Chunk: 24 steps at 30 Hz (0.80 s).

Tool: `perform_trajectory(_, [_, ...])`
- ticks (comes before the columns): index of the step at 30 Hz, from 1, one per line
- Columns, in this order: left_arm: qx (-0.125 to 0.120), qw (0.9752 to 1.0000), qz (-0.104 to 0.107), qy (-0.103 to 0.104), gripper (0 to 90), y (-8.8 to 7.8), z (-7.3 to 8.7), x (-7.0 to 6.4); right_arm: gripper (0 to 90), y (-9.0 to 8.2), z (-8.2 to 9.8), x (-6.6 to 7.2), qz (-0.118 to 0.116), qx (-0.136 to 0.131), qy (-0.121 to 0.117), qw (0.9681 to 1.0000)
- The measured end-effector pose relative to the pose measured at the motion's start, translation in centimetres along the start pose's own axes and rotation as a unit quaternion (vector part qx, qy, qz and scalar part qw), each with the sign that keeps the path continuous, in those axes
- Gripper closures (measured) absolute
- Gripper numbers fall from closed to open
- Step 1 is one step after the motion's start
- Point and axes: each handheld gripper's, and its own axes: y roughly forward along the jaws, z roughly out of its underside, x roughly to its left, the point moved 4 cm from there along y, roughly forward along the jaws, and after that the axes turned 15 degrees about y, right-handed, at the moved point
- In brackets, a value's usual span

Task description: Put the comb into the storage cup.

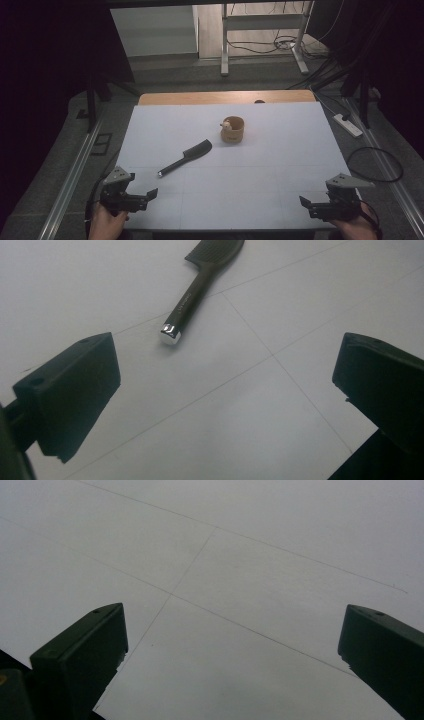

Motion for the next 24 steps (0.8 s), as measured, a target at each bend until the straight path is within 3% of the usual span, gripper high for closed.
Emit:
perform_trajectory(6, [0.001, 0.9999, 0.011, -0.004, 0.0, 0.5, -0.5, 0.3, 0.0, 0.0, 0.0, 0.0, -0.001, 0.001, -0.002, 1.0000])
perform_trajectory(24, [0.017, 0.9998, 0.004, -0.001, 0.0, 2.0, -2.0, 1.8, 0.0, 0.1, 0.0, 0.0, -0.002, 0.003, -0.004, 1.0000])
